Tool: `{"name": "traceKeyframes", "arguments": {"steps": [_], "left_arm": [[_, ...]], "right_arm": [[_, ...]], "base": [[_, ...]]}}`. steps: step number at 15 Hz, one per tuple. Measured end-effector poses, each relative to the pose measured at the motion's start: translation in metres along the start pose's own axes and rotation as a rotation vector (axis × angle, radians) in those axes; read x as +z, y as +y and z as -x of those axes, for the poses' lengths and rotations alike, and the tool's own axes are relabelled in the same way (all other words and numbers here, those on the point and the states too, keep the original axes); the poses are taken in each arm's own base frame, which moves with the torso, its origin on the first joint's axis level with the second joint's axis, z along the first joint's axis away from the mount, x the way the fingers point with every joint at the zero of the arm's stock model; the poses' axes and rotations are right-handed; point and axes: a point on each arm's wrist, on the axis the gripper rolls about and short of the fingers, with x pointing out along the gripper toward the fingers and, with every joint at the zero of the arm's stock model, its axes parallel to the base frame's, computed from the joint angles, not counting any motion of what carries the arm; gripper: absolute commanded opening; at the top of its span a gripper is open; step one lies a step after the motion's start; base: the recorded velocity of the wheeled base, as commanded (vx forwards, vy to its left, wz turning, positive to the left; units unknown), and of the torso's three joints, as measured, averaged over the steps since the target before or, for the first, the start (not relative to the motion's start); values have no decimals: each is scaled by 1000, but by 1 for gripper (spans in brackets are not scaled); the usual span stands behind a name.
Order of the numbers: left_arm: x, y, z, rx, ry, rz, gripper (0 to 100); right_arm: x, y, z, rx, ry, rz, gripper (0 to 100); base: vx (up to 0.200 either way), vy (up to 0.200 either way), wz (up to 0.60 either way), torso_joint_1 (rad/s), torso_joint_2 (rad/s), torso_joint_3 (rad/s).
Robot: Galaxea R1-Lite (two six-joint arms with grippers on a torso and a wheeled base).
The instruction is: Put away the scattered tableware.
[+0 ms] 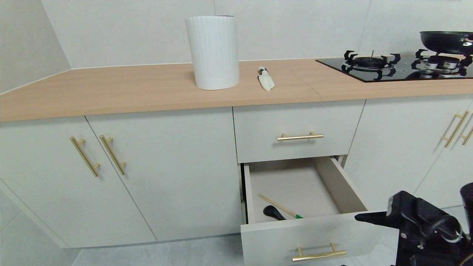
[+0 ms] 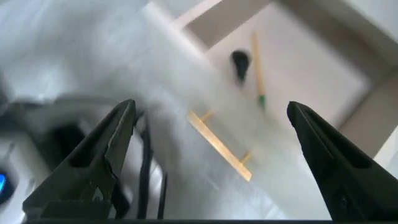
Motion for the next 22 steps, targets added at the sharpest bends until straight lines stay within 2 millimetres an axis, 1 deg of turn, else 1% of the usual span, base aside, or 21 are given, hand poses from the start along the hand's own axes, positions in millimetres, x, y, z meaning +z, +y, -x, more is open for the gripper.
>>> {"name": "traceKeyframes", "arguments": {"steps": [1, 3, 5, 7, 11, 15, 16, 19, 22], "left_arm": [[0, 0, 0, 0, 0, 0, 100], [0, 0, 0, 0, 0, 0, 100], [0, 0, 0, 0, 0, 0, 100], [0, 0, 0, 0, 0, 0, 100], [0, 0, 0, 0, 0, 0, 100], [0, 0, 0, 0, 0, 0, 100], [0, 0, 0, 0, 0, 0, 100], [0, 0, 0, 0, 0, 0, 100], [0, 0, 0, 0, 0, 0, 100]], "right_arm": [[-8, 3, 5, 2, 15, 1, 100], [-16, 6, 7, 7, 34, 32, 100], [-19, 5, 3, -4, 60, 84, 100], [-21, 3, -3, -64, 115, 106, 100], [-17, 6, -23, -27, 159, 127, 100], [-6, 7, -45, -2, 175, 147, 100], [-4, 7, -52, 3, 184, 147, 0], [-7, 11, -69, 38, 231, 156, 0], [-15, 16, -75, 68, 274, 163, 0]], "base": [[0, 0, 0, 0, 0, 0], [0, 0, 0, 0, 0, 0], [0, 0, 0, 0, 0, 0], [0, 0, 0, 0, 0, 0], [0, 0, 0, 0, 0, 0], [0, 0, 0, 0, 0, 0], [0, 0, 0, 0, 0, 0], [0, 0, 0, 0, 0, 0], [0, 0, 0, 0, 0, 0]]}}
